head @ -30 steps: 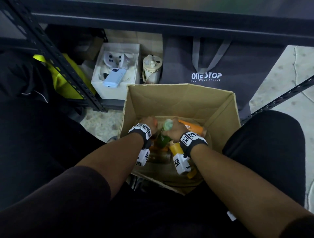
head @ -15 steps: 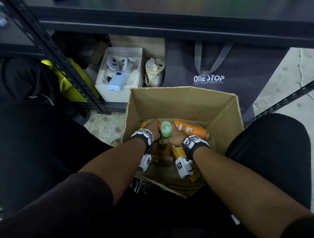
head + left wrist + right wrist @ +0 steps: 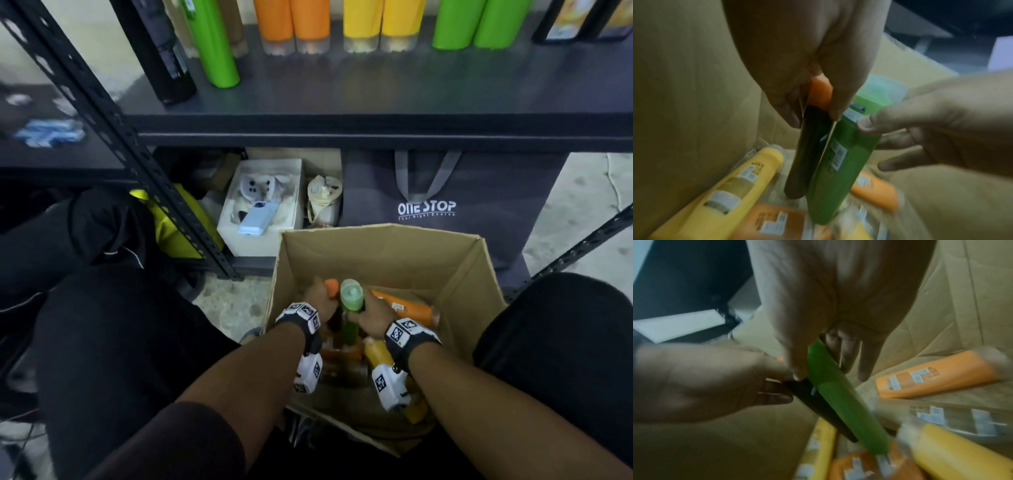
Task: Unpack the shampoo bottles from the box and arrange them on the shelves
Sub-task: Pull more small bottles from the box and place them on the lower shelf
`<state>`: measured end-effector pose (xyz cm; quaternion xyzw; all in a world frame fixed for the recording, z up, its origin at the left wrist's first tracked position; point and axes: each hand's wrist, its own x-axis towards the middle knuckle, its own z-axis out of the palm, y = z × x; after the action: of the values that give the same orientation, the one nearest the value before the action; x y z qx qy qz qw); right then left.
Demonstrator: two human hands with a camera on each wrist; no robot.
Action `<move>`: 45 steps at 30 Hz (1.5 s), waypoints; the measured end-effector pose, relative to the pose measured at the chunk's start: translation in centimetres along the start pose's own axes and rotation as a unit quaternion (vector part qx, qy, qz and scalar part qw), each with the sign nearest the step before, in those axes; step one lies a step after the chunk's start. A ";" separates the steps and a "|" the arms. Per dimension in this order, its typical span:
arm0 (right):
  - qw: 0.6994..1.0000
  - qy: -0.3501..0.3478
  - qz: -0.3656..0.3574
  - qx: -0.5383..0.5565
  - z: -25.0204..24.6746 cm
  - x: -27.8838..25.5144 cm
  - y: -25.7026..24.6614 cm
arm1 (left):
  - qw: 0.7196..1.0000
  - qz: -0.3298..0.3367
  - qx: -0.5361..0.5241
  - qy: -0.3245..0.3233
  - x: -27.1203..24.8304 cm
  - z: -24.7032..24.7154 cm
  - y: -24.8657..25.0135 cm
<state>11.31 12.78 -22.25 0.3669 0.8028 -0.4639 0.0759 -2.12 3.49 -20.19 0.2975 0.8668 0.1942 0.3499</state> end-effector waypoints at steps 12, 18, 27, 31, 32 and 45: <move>0.986 0.106 -0.065 0.109 -3.5 -0.5 -2.8 | 0.979 0.045 -0.161 0.115 -1.2 -4.2 2.4; 0.978 0.134 -0.086 0.138 -4.1 -1.4 -4.6 | 0.968 0.080 -0.167 0.168 -2.4 -7.2 4.7; 0.930 0.254 -0.181 0.192 -6.6 -3.7 -9.1 | 0.928 0.165 -0.181 0.282 -5.3 -12.0 8.0; 0.912 0.268 -0.233 0.203 -8.4 -4.8 -11.7 | 0.907 0.217 -0.195 0.305 -6.8 -14.7 9.6; 0.910 0.273 -0.247 0.192 -8.9 -5.0 -12.4 | 0.901 0.234 -0.197 0.309 -7.2 -15.4 10.1; 0.849 0.289 -0.373 0.239 -14.6 -8.8 -21.6 | 0.811 0.374 -0.268 0.362 -13.0 -23.6 15.7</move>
<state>6.58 13.40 4.88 0.1646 0.7291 -0.5076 -0.4285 -5.75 3.71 10.78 0.4014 0.6660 0.6283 -0.0235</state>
